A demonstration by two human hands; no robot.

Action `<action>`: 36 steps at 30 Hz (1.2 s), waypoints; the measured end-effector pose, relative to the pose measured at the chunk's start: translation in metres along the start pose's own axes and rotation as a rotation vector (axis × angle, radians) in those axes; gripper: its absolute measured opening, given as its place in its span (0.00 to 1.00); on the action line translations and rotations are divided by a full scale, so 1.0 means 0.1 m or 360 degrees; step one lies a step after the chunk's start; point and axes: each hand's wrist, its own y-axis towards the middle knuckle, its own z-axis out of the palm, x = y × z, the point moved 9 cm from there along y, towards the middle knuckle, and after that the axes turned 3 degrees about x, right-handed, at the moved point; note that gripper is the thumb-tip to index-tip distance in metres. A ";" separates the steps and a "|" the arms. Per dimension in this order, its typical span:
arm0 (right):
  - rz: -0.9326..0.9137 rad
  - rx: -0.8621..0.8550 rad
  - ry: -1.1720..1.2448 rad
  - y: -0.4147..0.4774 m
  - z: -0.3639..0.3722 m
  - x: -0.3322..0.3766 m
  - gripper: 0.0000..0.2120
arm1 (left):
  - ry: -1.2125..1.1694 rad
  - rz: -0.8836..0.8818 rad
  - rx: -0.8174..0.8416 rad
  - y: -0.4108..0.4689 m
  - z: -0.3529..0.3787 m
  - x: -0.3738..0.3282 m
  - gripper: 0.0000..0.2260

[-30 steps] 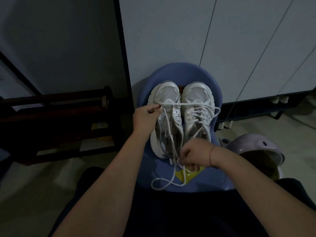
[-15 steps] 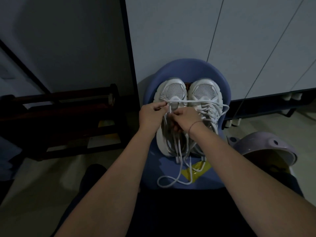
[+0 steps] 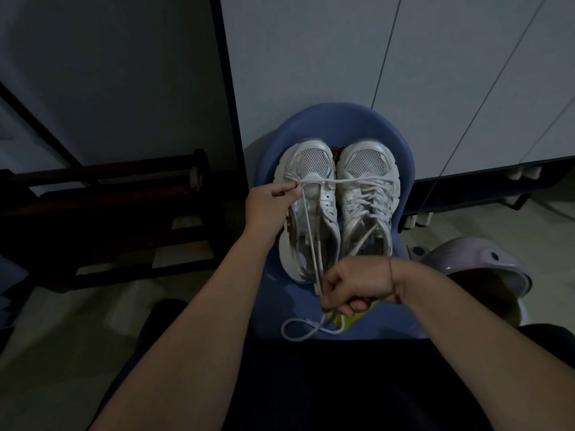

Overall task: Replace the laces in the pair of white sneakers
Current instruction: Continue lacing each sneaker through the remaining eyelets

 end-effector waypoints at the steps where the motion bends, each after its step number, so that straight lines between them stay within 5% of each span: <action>1: -0.0003 0.0086 -0.0022 -0.02 0.08 -0.03 0.11 | -0.0004 -0.0003 0.0004 0.00 0.00 0.00 0.13; 4: -0.0004 0.0191 0.0071 -0.06 0.26 -0.13 0.09 | 0.0002 -0.0012 0.0011 0.00 0.00 0.00 0.13; 8: 0.0034 -0.0324 0.0057 -0.05 -0.03 -0.25 0.11 | -0.0013 -0.0013 0.0012 0.01 0.01 0.01 0.13; 12: -0.0277 -0.0539 0.0649 -0.06 -0.24 0.01 0.05 | -0.0030 -0.0013 0.0000 0.01 0.02 0.02 0.13; 19: -0.0677 -0.1178 0.0433 -0.08 -0.62 0.56 0.21 | 0.0007 0.0022 0.0011 -0.01 0.01 -0.01 0.13; 23: -0.0752 -0.1189 0.0862 0.06 -0.76 0.62 0.07 | 0.0018 0.0032 0.0008 -0.01 0.00 -0.02 0.12; 30: -0.0492 -0.1210 0.0891 0.23 -0.80 0.49 0.13 | 0.0058 0.0052 -0.0005 -0.01 0.00 -0.02 0.12; 36: -0.0326 -0.0908 0.0619 0.11 -0.71 0.47 0.13 | 0.0054 0.0053 -0.0036 -0.02 -0.01 -0.02 0.12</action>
